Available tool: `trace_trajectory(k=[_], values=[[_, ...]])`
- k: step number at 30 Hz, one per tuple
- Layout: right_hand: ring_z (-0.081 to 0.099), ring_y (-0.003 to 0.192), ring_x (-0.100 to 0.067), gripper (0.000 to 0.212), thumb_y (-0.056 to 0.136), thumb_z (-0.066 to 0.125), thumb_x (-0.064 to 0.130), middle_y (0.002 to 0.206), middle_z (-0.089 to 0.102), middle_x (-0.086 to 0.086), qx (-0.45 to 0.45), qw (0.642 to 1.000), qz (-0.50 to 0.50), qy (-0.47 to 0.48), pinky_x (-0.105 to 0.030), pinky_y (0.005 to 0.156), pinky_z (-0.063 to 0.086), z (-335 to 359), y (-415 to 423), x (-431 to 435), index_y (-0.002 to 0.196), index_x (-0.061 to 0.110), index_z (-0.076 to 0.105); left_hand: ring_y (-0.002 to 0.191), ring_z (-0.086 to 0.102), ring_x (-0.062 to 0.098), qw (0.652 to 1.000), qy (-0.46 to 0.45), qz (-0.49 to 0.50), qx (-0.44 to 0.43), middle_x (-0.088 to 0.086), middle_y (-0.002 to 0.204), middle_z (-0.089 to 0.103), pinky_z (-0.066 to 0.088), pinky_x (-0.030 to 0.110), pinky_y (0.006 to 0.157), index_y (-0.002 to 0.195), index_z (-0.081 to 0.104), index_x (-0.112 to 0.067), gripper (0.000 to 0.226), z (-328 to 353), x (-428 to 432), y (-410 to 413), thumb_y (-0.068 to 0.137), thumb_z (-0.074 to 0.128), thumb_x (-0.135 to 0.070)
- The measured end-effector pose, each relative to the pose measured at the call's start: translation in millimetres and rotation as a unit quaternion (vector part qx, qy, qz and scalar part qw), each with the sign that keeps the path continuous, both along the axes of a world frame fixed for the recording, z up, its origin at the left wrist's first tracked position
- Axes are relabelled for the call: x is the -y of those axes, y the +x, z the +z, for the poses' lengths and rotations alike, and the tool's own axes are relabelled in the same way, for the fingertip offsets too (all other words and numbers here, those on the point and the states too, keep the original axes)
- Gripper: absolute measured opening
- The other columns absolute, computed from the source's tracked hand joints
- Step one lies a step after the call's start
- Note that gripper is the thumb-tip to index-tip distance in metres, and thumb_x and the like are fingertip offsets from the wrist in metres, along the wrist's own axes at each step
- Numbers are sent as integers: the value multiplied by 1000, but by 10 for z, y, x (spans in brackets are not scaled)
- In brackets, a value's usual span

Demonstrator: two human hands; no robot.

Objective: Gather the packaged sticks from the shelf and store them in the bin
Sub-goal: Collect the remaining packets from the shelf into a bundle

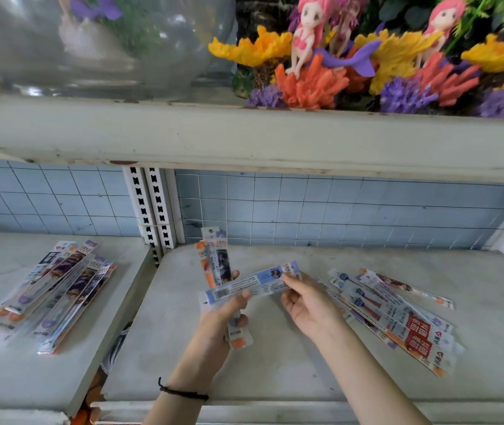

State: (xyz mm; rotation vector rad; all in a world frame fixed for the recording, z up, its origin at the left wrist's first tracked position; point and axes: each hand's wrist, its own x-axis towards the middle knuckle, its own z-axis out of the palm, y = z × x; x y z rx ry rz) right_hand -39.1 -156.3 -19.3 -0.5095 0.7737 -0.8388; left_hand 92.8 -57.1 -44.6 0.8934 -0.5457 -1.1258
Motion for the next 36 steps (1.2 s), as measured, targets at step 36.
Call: trace_trajectory(k=[36], values=[[65, 73, -8, 23, 66, 81, 27, 80, 70, 6, -544, 726, 95, -411, -29, 72, 50, -87, -1523, 638, 85, 23, 69, 38, 34, 6, 981, 35, -115, -150, -3, 55, 40, 31, 18, 36, 88, 53, -14, 3, 87, 546, -982, 86, 55, -15]])
